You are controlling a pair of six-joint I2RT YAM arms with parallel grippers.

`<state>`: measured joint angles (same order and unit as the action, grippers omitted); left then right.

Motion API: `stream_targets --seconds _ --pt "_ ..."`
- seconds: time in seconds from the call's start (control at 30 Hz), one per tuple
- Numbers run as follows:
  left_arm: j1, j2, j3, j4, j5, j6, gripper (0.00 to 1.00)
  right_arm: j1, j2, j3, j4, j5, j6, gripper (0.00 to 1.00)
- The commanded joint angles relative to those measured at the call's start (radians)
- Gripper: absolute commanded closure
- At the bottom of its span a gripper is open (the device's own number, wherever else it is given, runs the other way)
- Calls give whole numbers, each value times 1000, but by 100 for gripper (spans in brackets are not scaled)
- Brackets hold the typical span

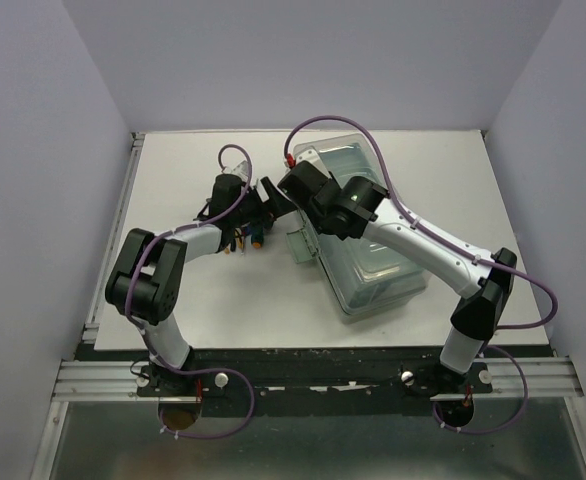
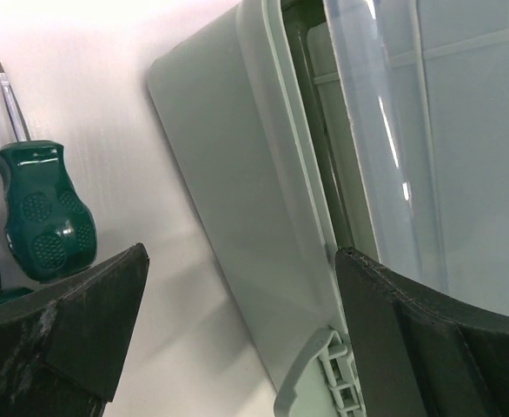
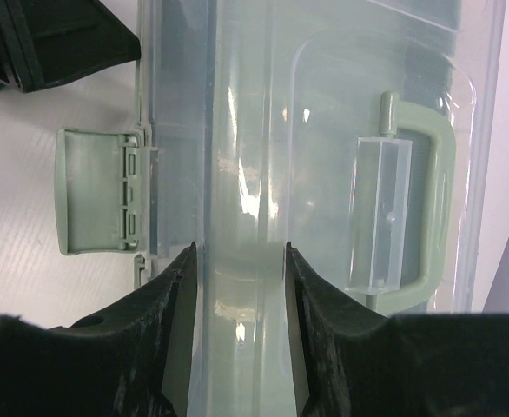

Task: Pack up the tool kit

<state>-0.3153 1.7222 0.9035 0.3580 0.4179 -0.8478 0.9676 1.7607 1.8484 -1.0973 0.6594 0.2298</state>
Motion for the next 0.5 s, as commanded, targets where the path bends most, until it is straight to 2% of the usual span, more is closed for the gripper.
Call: stream_targets --seconds 0.0,0.47 --pt "-11 42 29 81 30 -28 1 -9 -44 34 -26 57 -40 99" --pt "-34 111 37 136 25 -56 1 -7 -44 15 -24 59 -35 99"
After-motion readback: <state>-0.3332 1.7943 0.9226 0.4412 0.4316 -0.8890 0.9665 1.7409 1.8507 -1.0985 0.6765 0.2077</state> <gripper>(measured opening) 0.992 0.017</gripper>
